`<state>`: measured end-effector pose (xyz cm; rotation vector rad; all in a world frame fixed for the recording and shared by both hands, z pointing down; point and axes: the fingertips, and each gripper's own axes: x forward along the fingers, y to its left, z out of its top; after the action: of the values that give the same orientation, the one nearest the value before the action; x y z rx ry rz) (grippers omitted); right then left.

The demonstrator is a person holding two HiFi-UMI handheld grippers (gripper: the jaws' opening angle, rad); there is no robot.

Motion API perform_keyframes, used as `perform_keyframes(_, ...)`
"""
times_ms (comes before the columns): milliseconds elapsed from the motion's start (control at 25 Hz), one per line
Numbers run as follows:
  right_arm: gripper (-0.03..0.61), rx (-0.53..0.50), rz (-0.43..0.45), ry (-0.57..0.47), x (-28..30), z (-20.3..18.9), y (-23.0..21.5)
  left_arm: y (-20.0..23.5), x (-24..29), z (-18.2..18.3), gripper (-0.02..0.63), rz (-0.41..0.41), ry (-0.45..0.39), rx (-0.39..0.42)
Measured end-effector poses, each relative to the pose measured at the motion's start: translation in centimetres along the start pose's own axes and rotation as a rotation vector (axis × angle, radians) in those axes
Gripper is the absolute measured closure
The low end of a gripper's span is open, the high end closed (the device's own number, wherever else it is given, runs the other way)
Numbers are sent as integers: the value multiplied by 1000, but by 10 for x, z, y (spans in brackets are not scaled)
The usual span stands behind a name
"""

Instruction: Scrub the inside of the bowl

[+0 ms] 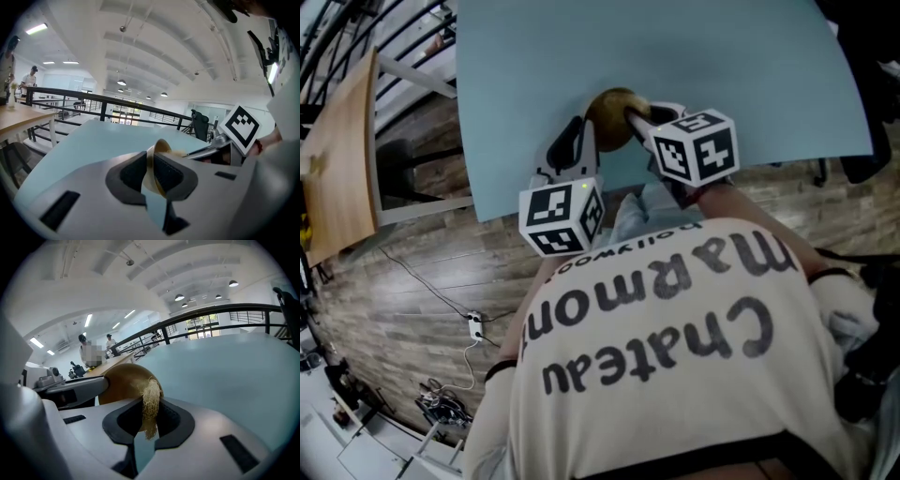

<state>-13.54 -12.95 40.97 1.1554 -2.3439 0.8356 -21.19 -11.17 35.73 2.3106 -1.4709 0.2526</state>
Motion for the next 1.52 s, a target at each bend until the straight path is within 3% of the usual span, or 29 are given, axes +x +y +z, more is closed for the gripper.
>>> perform_keyframes(160,517,-13,46,7,-1,-3,12,2,2,-3,574,10,14,-9)
perform_keyframes(400,517,-118,300,42,3,-13,79,5,0,-4,583,39,10,-7)
perform_keyframes(520,517,-175,357,68,5,-20,93,15,-3,-5,583,60,4,-17)
perform_keyframes(680,517,-198,269,82,14,-13,66,10,2,-3,584,50,-2,-32)
perform_keyframes(880,517,-145,167,87,11,-2,17,-12,15,5,584,24,-3,-17)
perform_keyframes(1160,517,-178,168,104,7,2,-8,-23,31,6,581,54,11,-35)
perform_keyframes(1520,517,-165,228,137,6,-22,-12,-26,32,-18,582,107,18,-83)
